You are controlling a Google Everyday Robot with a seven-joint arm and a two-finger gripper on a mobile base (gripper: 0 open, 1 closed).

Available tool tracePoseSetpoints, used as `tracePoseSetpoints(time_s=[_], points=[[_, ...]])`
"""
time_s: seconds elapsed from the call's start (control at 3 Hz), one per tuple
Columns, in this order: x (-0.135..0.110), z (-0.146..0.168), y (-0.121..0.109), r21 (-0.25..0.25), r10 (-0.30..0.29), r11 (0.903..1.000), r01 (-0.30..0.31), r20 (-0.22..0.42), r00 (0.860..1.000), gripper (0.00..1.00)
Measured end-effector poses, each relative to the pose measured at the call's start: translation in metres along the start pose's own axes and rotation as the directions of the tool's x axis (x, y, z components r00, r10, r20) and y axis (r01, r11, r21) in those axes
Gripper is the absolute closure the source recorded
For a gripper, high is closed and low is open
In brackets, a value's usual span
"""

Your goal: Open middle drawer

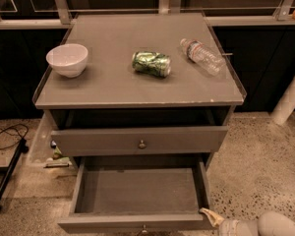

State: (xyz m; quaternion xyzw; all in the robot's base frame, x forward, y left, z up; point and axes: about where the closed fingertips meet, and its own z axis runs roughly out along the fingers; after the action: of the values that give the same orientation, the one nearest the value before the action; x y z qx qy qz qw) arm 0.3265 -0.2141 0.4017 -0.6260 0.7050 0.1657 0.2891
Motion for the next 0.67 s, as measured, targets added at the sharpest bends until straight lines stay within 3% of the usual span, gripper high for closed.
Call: tracePoseSetpoints(time_s=[0.67], points=[[0.0, 0.0, 0.0, 0.0, 0.0, 1.0, 0.0, 0.0, 1.0, 0.12]])
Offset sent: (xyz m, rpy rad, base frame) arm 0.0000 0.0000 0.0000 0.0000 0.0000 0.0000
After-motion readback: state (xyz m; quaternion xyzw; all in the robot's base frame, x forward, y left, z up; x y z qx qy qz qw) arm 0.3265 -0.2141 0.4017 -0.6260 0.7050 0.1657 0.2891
